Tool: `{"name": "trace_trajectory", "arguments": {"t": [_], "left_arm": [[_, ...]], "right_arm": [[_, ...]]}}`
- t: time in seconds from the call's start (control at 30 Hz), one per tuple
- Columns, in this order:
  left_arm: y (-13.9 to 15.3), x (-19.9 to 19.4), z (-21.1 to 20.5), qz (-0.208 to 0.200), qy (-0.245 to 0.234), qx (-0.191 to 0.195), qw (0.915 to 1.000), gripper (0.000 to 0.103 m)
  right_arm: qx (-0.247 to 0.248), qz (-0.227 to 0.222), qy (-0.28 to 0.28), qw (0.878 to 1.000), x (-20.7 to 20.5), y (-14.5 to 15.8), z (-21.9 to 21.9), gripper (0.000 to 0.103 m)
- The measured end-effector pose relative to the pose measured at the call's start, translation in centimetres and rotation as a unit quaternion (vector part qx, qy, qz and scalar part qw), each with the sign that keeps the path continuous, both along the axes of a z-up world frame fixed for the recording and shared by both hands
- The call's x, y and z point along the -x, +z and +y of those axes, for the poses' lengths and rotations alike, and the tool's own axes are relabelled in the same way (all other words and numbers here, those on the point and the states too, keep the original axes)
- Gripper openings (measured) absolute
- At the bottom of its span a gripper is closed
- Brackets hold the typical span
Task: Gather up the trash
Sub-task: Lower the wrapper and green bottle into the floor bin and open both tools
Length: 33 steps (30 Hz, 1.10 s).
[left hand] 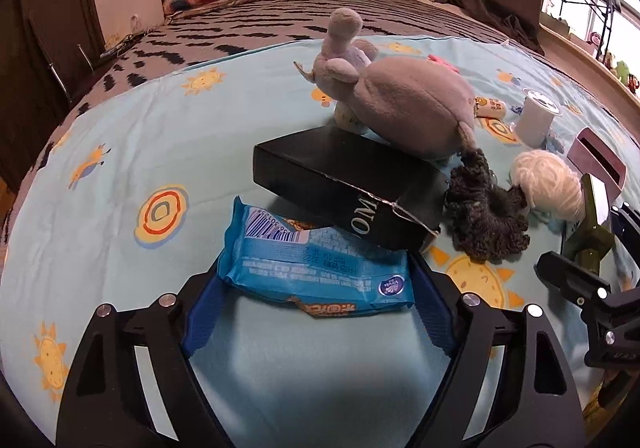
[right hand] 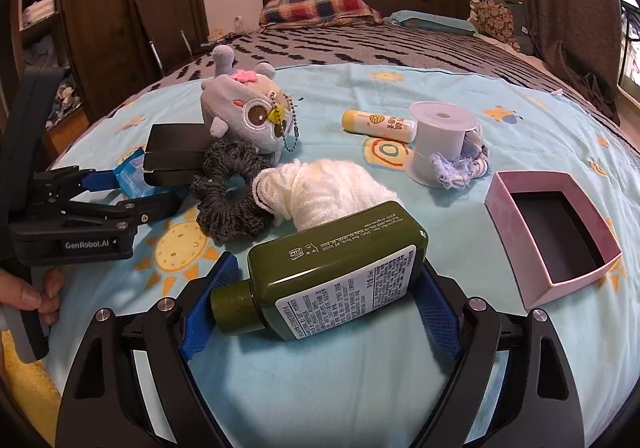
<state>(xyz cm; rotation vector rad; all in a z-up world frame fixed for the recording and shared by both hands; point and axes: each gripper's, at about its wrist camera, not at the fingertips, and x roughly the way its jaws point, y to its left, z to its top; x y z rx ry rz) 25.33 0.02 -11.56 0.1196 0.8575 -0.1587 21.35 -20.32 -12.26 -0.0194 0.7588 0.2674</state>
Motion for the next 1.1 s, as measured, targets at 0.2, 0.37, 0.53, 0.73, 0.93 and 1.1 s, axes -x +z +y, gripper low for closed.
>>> {"name": "trace_trajectory", "arguments": {"t": [0.2, 0.37, 0.53, 0.73, 0.93, 1.1], "left_arm": [[0.7, 2.0, 0.2, -0.006, 0.0, -0.003, 1.0, 0.077], [1.9, 4.6, 0.6, -0.016, 0.001, 0.005, 0.9999, 0.077], [3.8, 8.8, 0.5, -0.035, -0.005, 0.016, 0.9992, 0.077], [5.5, 14.1, -0.5, -0.057, -0.022, 0.036, 0.9975, 0.077], [5.6, 18.5, -1.6, -0.064, -0.039, 0.048, 0.996, 0.077], [4.5, 21.2, -1.8, -0.057, -0.045, 0.06, 0.9956, 0.077]], "right_arm": [[0.001, -0.003, 0.0, 1.0, 0.9, 0.6, -0.1, 0.086], [0.009, -0.009, 0.002, 1.0, 3.0, 1.7, 0.0, 0.086], [0.006, -0.022, -0.004, 1.0, 5.8, 3.3, -0.4, 0.086], [0.003, -0.036, -0.016, 0.999, 10.1, 5.0, -1.1, 0.086], [0.004, -0.039, -0.03, 0.999, 14.0, 5.4, -2.2, 0.086], [0.003, -0.026, -0.039, 0.999, 16.4, 4.5, -3.1, 0.086]]}}
